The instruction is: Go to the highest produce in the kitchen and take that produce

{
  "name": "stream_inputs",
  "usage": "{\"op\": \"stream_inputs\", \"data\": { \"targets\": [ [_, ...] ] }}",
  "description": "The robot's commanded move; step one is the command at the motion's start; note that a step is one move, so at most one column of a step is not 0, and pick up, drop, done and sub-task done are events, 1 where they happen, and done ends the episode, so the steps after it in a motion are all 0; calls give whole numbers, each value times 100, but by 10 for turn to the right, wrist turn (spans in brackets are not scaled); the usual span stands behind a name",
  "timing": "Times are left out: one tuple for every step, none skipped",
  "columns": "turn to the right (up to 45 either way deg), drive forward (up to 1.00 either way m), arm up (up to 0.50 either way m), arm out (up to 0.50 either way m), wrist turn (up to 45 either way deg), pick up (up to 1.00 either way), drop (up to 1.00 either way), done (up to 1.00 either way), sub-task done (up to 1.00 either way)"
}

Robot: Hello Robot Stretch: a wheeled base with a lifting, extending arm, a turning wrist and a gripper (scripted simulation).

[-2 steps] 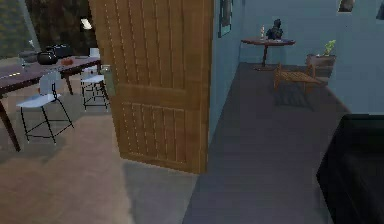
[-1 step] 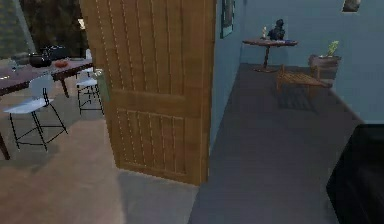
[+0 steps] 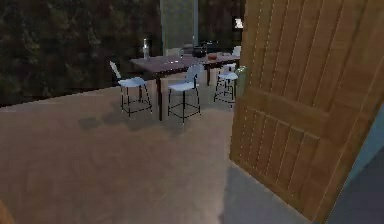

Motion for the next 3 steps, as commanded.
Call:
{"op": "stream_inputs", "data": {
  "targets": [
    [0, 100, 0, 0, 0, 0, 0, 0, 0],
    [-60, 0, 0, 0, 0, 0, 0, 0, 0],
    [0, 90, 0, 0, 0, 0, 0, 0, 0]
  ]
}}
